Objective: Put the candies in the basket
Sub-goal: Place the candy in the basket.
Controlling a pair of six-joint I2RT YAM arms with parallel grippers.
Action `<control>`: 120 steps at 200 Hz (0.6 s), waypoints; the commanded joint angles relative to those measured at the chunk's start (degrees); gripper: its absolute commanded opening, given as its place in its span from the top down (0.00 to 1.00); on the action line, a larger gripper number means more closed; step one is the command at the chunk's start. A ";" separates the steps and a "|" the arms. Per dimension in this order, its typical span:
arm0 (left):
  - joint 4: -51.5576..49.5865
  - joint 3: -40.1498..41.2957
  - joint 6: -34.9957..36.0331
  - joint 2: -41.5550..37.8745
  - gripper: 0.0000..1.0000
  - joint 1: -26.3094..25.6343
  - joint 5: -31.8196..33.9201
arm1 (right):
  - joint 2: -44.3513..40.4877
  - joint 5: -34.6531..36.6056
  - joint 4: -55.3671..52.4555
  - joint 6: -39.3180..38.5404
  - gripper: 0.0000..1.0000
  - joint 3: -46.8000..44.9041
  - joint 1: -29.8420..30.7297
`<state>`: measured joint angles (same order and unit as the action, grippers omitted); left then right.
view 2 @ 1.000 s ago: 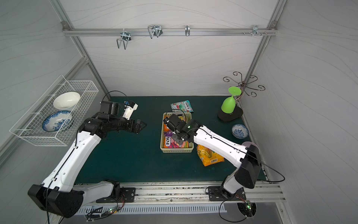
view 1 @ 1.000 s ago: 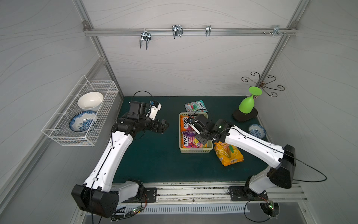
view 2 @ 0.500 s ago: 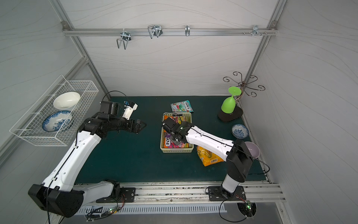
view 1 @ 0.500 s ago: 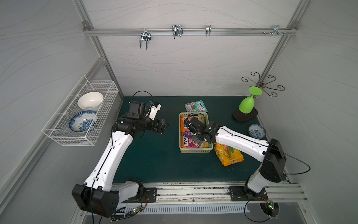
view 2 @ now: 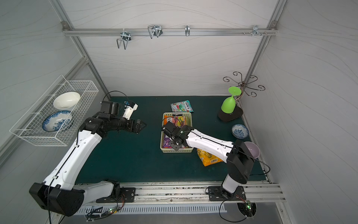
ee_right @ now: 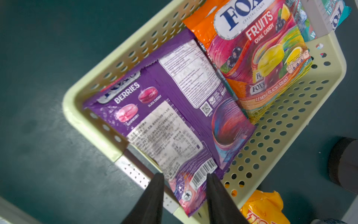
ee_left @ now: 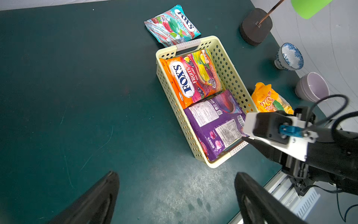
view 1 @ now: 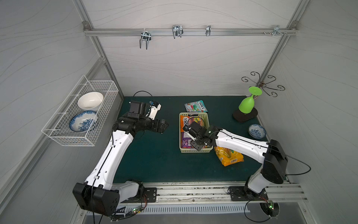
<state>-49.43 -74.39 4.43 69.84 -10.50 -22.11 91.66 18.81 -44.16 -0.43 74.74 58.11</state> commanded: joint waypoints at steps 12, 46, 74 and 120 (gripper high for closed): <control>1.09 -2.07 0.06 1.00 0.03 0.38 -1.79 | -4.91 -9.37 -1.10 6.57 0.58 0.53 -4.04; 2.19 -0.66 0.07 0.64 0.03 0.44 -1.23 | -2.94 -12.60 -0.46 14.06 0.57 1.79 -7.56; 0.76 -2.11 0.36 0.65 0.03 0.47 -0.70 | 2.13 -13.01 -2.56 15.98 0.57 4.91 -7.68; 0.65 -2.16 0.24 0.46 0.03 0.44 -1.18 | 9.54 -15.15 -1.27 16.89 0.56 5.02 -7.31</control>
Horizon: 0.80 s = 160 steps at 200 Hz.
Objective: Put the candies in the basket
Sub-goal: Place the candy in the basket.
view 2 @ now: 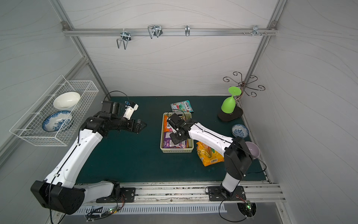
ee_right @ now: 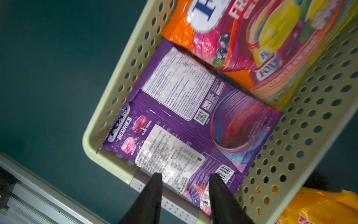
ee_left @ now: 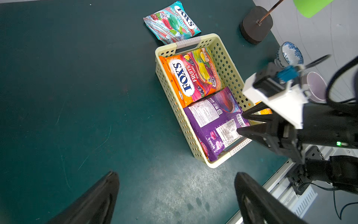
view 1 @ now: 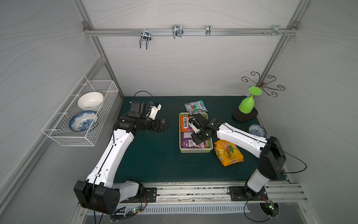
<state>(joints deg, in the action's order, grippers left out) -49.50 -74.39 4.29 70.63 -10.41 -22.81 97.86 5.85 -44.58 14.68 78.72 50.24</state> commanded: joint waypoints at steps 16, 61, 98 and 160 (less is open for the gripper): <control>2.07 -0.87 0.50 -0.44 0.02 0.37 0.39 | 5.19 0.44 0.36 0.71 0.57 -0.52 1.29; 1.57 -1.26 0.36 -0.64 0.03 0.32 -0.08 | 9.10 8.21 -4.69 -2.46 0.57 0.76 3.97; 0.78 -2.21 -0.08 -0.49 0.03 0.37 -1.44 | 4.45 7.18 -7.61 -1.89 0.56 3.76 4.52; 0.92 -1.98 0.10 -0.48 0.03 0.36 -0.92 | -5.35 11.18 -12.54 0.48 0.45 1.09 1.07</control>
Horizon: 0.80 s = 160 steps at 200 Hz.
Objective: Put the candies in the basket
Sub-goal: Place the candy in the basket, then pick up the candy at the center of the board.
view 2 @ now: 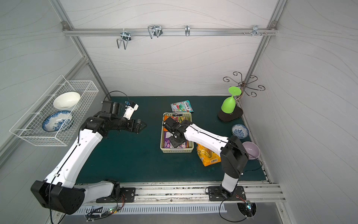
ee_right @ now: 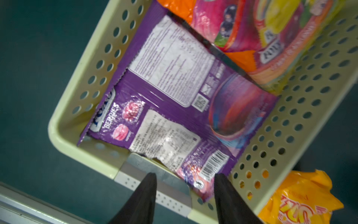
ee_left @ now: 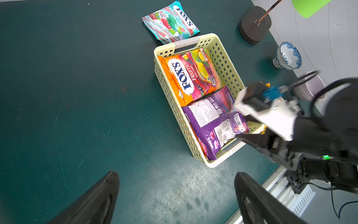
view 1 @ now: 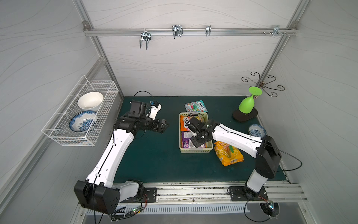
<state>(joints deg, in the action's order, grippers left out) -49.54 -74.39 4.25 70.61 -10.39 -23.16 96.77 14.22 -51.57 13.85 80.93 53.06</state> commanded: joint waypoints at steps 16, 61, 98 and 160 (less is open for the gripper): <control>2.46 -0.53 0.07 -0.55 0.03 0.31 -0.46 | -7.78 3.70 -5.22 1.27 0.43 -4.02 -3.56; 2.14 -0.92 0.00 -0.38 0.03 0.37 -0.57 | -15.67 1.00 -6.97 2.41 0.36 -9.57 -11.47; 0.81 -2.10 0.14 -0.30 0.03 0.37 -0.79 | -18.53 0.38 -8.42 3.56 0.29 -12.76 -15.79; 2.24 -0.78 -0.03 -0.47 0.03 0.37 -0.54 | -21.46 -3.58 -3.90 6.72 0.33 -18.16 -24.72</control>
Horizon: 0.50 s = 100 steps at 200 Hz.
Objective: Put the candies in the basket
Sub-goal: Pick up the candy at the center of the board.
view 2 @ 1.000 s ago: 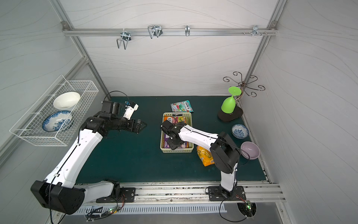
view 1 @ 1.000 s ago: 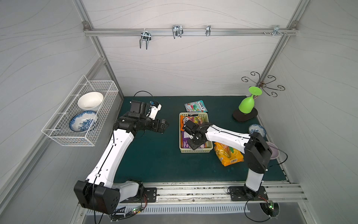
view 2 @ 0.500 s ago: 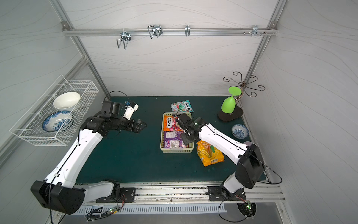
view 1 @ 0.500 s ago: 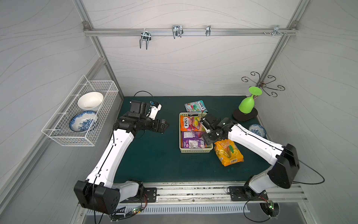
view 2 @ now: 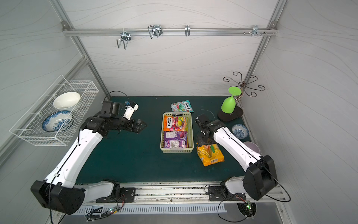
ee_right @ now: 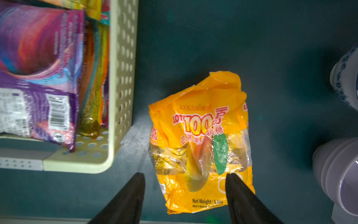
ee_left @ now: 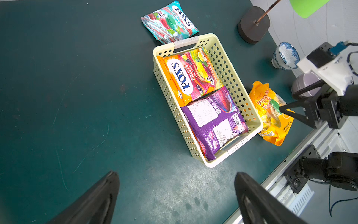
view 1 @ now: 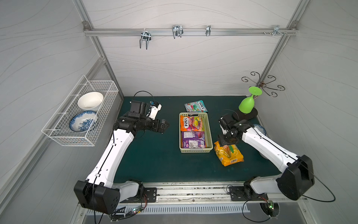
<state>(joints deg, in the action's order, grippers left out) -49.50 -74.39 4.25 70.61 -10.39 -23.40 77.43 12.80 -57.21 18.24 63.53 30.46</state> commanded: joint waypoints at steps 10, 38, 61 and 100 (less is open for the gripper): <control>2.65 -0.23 -0.23 -0.47 0.03 0.37 -0.62 | -1.41 -2.52 2.19 3.21 0.35 -0.42 -2.60; 0.92 -1.92 0.09 -0.47 0.03 0.37 -0.75 | 3.20 -2.79 0.62 6.72 0.37 3.47 -2.92; 2.60 -0.24 -0.10 -0.64 0.03 0.36 -0.55 | 5.07 -2.39 2.91 11.11 0.41 4.49 -3.12; 2.10 -0.72 0.17 -0.99 0.03 0.35 -0.25 | 9.41 -0.66 5.91 11.89 0.46 5.07 -3.25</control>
<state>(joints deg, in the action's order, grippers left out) -49.50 -74.37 4.25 70.61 -10.39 -23.46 84.53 10.68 -53.65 28.03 68.25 27.66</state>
